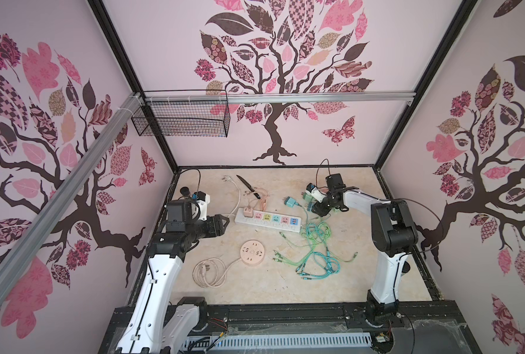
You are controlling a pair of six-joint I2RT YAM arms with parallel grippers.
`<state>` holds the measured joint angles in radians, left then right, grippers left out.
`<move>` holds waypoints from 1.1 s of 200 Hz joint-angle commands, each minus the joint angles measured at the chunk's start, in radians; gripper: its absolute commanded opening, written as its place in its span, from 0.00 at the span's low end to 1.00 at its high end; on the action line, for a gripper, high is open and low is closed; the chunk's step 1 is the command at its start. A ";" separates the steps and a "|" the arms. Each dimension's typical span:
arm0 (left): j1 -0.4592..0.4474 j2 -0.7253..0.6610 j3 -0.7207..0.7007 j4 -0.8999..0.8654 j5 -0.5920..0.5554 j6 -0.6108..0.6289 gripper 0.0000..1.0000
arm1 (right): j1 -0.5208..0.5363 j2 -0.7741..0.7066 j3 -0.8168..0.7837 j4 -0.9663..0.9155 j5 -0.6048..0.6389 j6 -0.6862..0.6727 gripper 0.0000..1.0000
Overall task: Insert plugs into power strip
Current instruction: Pick up the plug from the top-center of the table.
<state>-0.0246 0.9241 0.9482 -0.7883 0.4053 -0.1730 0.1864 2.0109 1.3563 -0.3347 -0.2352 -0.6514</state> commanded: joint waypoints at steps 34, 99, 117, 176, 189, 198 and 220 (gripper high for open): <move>0.003 -0.013 0.025 0.007 0.006 0.018 0.68 | 0.003 0.043 0.040 -0.025 -0.023 0.007 0.62; 0.004 -0.018 0.023 0.006 0.001 0.017 0.68 | 0.027 0.091 0.078 -0.035 0.039 0.000 0.62; 0.003 -0.017 0.022 0.008 0.000 0.017 0.68 | 0.027 0.091 0.077 -0.030 0.043 0.001 0.62; 0.004 -0.014 0.022 0.008 0.001 0.014 0.68 | 0.027 0.093 0.075 -0.034 0.041 0.002 0.58; 0.004 -0.015 0.024 0.008 0.001 0.012 0.68 | 0.027 0.091 0.073 -0.033 0.037 0.008 0.57; 0.003 -0.015 0.024 0.008 0.001 0.012 0.68 | 0.027 0.087 0.069 -0.033 0.033 0.011 0.56; 0.004 -0.015 0.024 0.010 0.003 0.010 0.68 | 0.027 0.073 0.050 -0.025 0.028 0.022 0.54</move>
<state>-0.0246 0.9180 0.9482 -0.7879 0.4049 -0.1711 0.2100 2.0617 1.4025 -0.3401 -0.1951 -0.6506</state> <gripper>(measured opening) 0.678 0.548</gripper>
